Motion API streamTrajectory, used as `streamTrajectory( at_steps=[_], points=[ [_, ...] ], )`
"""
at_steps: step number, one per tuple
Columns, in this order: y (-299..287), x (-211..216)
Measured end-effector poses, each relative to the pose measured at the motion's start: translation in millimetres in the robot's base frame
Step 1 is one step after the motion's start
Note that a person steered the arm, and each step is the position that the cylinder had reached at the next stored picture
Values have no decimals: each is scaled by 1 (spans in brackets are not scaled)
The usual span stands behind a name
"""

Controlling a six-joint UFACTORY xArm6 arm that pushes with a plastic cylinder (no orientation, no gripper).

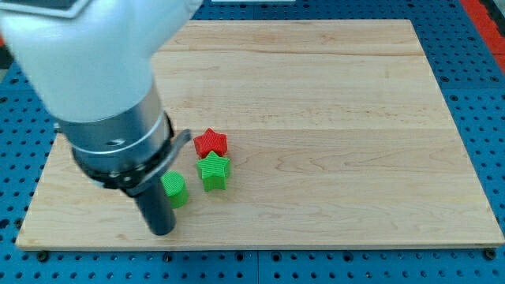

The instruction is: Nudge the green circle into the red circle

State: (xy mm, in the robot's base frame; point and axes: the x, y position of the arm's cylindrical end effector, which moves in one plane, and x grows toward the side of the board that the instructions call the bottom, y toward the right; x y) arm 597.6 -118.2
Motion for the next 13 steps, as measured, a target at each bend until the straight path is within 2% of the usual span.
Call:
streamTrajectory(
  at_steps=[2,4,5,6,7,8,10,13],
  points=[
    [61,0],
    [-1,-23],
    [-63,-27],
    [-72,-11],
    [34,-18],
    [57,-31],
    [-27,-32],
    [-28,-32]
  ],
)
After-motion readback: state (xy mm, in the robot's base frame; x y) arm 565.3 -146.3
